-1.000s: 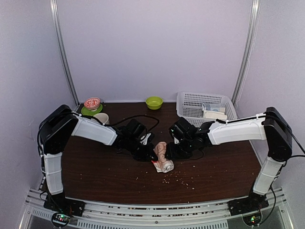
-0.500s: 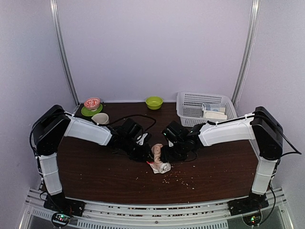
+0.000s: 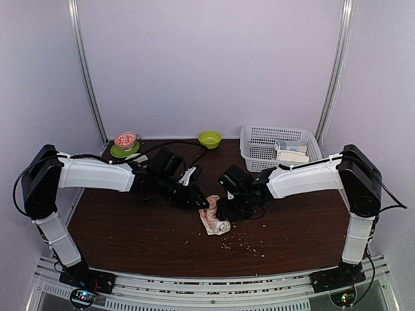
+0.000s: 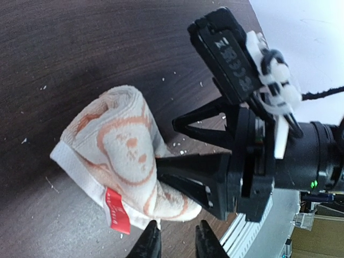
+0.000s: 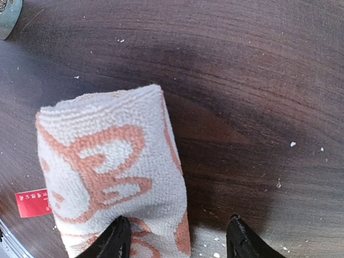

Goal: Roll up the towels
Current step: Roll the towel at the center of the board, then adjust the towel at the center of the board.

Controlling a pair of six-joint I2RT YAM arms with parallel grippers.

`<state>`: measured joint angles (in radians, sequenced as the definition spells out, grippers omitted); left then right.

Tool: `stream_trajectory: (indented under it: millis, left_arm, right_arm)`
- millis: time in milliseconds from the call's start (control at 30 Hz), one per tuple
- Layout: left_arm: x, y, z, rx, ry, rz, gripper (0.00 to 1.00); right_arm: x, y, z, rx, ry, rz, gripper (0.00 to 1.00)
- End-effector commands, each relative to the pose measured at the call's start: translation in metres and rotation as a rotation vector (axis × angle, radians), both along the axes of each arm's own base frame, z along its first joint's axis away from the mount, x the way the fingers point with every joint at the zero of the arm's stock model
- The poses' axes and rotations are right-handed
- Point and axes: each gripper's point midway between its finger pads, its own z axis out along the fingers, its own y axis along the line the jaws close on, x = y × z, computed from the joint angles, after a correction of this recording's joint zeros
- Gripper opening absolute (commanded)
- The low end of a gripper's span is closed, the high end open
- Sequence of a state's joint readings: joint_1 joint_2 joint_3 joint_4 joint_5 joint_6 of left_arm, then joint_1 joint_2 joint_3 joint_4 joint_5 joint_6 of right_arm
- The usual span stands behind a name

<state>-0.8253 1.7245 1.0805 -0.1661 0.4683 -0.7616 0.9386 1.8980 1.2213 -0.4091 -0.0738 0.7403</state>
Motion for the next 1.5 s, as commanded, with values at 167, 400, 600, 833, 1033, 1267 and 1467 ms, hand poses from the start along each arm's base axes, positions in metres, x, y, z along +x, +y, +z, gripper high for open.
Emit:
stream_trajectory:
  millis: [167, 400, 600, 833, 1033, 1267, 1467]
  left_arm:
    - [0.026, -0.029, -0.011, -0.05, 0.011, 0.013, 0.2]
    - [0.032, -0.039, 0.0, -0.094, 0.003, 0.007, 0.2]
    - [0.033, -0.043, 0.011, -0.127, 0.0, 0.002, 0.2]
    - [0.039, -0.051, -0.012, -0.112, 0.046, 0.008, 0.18]
    - [0.055, -0.039, -0.046, -0.053, 0.079, 0.072, 0.14]
    - [0.064, -0.022, -0.069, -0.019, 0.107, 0.121, 0.07]
    - [0.063, -0.014, -0.071, -0.034, 0.113, 0.144, 0.04]
  right_arm:
    - [-0.001, 0.0, -0.003, -0.026, -0.004, -0.002, 0.62]
    - [-0.002, 0.003, -0.003, -0.02, -0.001, 0.006, 0.63]
    - [-0.002, 0.003, -0.004, -0.021, 0.002, 0.007, 0.63]
    - [-0.003, 0.006, -0.004, -0.009, 0.004, 0.01, 0.63]
    - [-0.006, 0.009, 0.007, 0.025, 0.001, 0.024, 0.65]
    - [-0.011, 0.009, 0.03, 0.082, -0.017, 0.036, 0.7]
    - [-0.02, 0.014, 0.048, 0.175, -0.027, 0.068, 0.72]
